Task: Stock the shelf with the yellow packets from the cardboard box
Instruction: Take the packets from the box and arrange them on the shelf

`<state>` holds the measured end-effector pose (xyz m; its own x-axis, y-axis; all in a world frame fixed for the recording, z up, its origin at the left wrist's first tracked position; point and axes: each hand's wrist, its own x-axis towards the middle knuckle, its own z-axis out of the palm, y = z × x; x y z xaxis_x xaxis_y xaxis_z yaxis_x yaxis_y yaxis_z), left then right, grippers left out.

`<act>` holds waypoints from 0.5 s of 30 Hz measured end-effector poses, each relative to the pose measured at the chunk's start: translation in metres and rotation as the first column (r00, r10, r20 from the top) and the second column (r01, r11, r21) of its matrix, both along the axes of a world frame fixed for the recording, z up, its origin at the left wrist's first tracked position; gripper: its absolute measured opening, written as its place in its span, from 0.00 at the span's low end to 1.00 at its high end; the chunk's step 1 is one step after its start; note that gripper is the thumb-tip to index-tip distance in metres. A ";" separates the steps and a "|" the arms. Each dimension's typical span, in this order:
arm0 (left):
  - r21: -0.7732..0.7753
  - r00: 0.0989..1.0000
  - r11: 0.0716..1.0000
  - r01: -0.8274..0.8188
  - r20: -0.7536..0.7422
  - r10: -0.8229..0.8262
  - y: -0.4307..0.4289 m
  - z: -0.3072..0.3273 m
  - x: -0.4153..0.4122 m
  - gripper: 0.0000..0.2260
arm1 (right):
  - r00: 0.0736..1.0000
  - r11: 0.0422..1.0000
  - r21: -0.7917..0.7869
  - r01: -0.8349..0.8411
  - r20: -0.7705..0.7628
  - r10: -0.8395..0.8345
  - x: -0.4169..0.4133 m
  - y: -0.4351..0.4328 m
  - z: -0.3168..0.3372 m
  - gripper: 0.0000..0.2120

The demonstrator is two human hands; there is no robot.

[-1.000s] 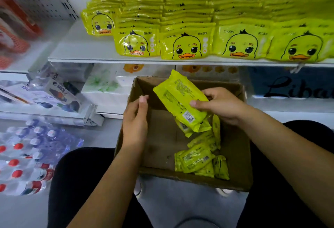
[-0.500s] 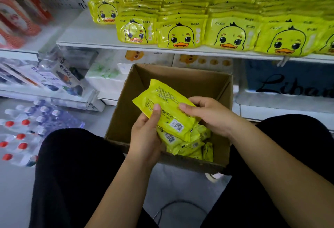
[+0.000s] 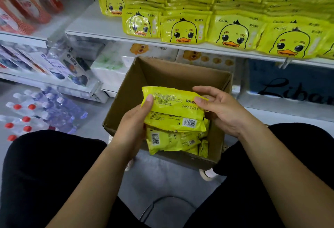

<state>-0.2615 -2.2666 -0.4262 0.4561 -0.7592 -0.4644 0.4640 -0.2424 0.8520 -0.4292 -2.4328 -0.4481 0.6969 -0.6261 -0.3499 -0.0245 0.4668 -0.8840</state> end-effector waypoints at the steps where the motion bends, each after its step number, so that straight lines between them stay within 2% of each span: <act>1: 0.013 0.998 1.000 0.018 0.067 -0.019 0.002 0.002 0.001 0.21 | 1.000 0.999 0.026 0.019 0.004 -0.020 0.000 0.000 0.000 0.23; 5: 0.053 0.977 0.998 0.021 0.210 -0.031 0.001 0.008 -0.002 0.16 | 0.989 0.978 0.161 0.130 0.051 -0.140 0.005 0.000 0.002 0.18; 8: 0.065 0.959 0.998 0.006 0.282 -0.024 -0.003 0.007 -0.002 0.12 | 0.969 0.933 0.294 0.209 0.063 -0.237 0.007 -0.001 0.002 0.19; 10: 0.057 0.967 0.998 -0.024 0.254 0.009 -0.008 0.007 -0.002 0.12 | 0.962 0.916 0.328 0.232 0.059 -0.265 0.008 -0.002 0.002 0.20; 13: 0.071 0.988 0.992 -0.108 0.116 0.099 -0.016 0.009 -0.001 0.16 | 0.964 0.929 0.294 0.226 0.070 -0.257 0.007 -0.002 0.003 0.13; 15: 0.041 0.986 0.991 -0.127 0.111 0.121 -0.018 0.008 0.001 0.17 | 0.967 0.936 0.274 0.219 0.067 -0.246 0.008 -0.002 0.004 0.10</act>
